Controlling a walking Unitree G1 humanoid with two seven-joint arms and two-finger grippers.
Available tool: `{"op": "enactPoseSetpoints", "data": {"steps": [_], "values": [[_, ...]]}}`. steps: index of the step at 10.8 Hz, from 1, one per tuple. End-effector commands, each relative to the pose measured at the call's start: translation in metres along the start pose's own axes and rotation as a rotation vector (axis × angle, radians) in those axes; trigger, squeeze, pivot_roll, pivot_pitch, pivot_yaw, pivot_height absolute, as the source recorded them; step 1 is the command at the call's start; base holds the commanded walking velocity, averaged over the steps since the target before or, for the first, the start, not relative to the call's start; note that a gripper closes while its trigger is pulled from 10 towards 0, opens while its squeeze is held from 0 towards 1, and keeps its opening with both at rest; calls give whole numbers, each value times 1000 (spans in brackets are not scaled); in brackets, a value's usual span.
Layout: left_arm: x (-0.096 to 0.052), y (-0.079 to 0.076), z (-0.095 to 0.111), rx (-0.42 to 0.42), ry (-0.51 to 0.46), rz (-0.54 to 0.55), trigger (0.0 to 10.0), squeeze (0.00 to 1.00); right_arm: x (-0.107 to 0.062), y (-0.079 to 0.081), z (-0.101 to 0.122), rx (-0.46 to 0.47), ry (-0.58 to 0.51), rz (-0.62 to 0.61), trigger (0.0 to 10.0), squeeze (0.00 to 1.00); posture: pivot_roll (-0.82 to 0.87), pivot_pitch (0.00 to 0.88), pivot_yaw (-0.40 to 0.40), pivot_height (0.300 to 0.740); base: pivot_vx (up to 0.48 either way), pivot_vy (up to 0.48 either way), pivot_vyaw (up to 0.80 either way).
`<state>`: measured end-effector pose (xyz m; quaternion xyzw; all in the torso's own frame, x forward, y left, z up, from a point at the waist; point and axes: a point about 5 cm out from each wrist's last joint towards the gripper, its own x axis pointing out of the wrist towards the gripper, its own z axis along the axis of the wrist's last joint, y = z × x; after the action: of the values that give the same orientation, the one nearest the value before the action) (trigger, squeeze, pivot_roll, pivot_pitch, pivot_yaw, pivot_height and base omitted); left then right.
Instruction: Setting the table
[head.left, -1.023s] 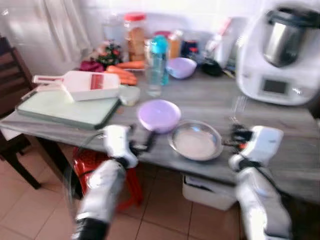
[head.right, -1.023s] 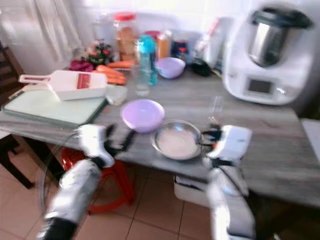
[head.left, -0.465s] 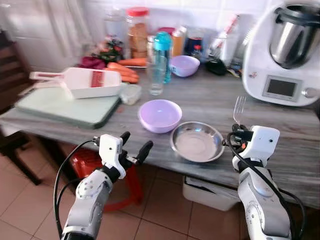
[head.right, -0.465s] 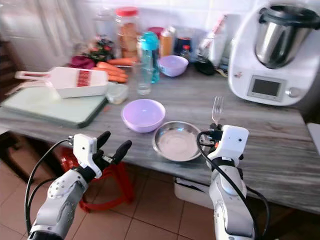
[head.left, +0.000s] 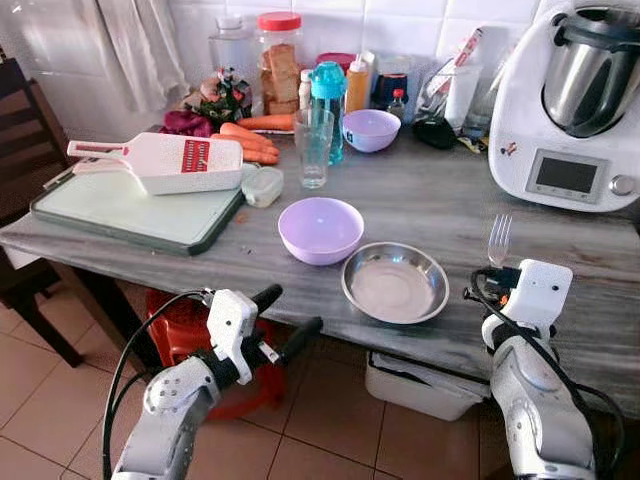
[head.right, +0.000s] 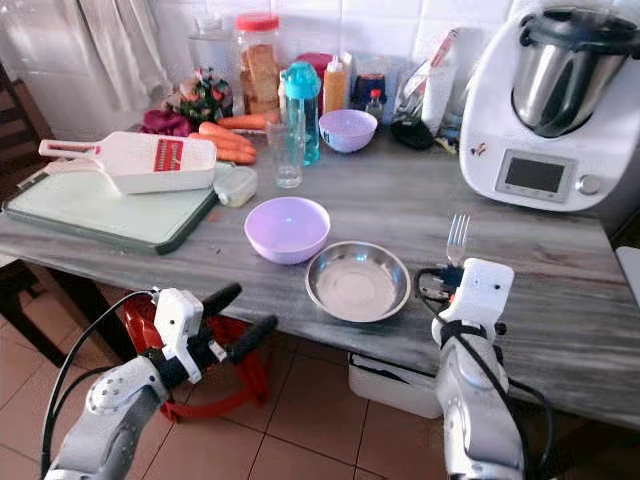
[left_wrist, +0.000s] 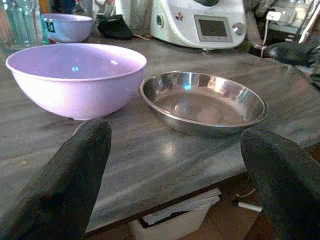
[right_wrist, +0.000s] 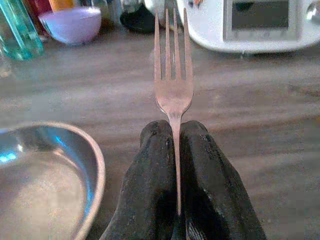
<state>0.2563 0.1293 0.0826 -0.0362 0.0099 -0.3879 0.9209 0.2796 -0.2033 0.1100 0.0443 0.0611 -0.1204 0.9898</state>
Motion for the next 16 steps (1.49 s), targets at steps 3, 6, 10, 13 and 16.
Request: {"op": "enactPoseSetpoints", "data": {"steps": [3,6,10,13,16], "values": [[7,-2,4,40,-6,-73,10000,0,11,-8,-10,59,94,-51,10000,0,-25,0,10,740,0,0,0],[12,-10,6,20,30,-177,10000,0,16,-8,-17,44,133,-47,10000,0,-21,0,12,740,0,0,0],[10,-13,3,18,77,-256,10000,0,23,-2,-25,69,179,-27,10000,0,-22,0,15,740,0,0,0],[9,-13,4,22,84,-266,10000,0,33,6,-25,85,191,-5,10000,0,-14,0,23,740,0,0,0],[11,-14,4,22,80,-272,10000,0,35,11,-30,88,216,-10,10000,0,-11,0,21,740,0,0,0]]}}
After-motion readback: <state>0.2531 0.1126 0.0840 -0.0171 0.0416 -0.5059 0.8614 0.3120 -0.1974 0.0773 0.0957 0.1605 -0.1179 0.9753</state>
